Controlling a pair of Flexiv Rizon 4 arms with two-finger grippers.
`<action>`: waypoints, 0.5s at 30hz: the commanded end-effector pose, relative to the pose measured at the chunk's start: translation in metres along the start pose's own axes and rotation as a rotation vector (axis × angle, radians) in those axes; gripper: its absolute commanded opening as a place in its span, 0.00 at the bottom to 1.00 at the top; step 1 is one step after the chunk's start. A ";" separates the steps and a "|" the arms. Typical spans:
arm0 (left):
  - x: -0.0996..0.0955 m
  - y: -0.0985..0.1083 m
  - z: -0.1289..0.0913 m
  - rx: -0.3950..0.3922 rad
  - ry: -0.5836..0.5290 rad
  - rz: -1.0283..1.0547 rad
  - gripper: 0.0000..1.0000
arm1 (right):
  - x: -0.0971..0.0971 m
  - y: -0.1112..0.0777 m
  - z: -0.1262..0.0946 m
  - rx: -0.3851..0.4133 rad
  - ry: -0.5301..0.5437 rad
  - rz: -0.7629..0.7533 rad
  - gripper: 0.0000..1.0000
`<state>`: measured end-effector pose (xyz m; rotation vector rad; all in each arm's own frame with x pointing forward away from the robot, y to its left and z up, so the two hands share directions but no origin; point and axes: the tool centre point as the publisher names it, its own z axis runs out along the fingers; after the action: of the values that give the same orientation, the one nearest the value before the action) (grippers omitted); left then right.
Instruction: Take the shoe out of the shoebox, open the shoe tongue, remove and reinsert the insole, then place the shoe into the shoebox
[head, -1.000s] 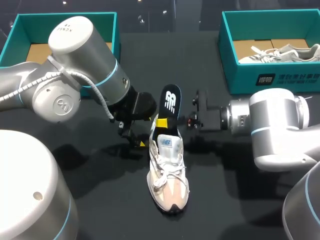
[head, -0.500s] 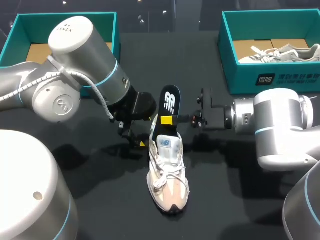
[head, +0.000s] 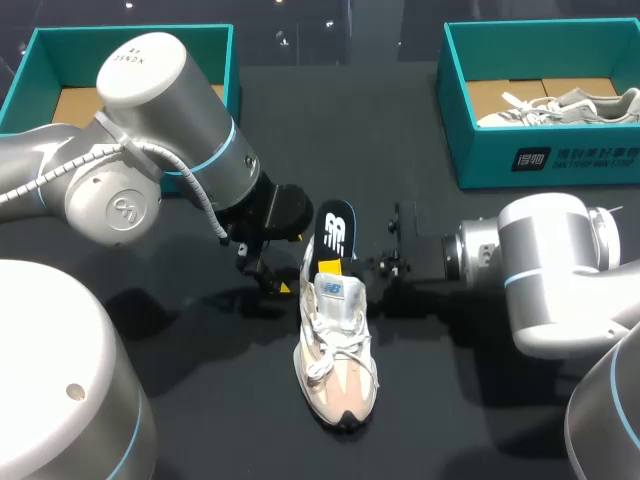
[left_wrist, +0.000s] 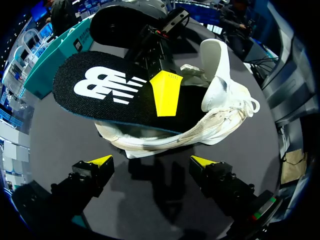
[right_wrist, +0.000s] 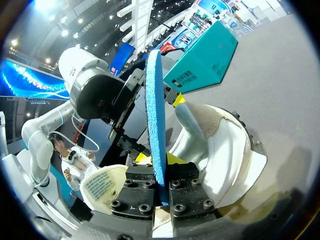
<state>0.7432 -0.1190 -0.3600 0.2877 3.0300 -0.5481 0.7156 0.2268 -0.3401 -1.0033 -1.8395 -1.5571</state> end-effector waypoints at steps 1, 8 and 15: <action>0.000 0.000 0.001 -0.001 0.000 0.001 1.00 | 0.000 -0.005 0.005 -0.001 -0.013 0.002 0.00; 0.000 0.000 0.001 -0.001 0.000 0.001 1.00 | 0.006 0.013 0.000 -0.035 -0.018 -0.065 0.37; 0.000 0.000 0.001 -0.001 0.000 0.001 1.00 | 0.006 0.028 -0.005 -0.066 -0.019 -0.110 0.30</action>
<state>0.7432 -0.1190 -0.3600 0.2877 3.0300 -0.5481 0.7343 0.2273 -0.3207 -0.9550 -1.8936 -1.6835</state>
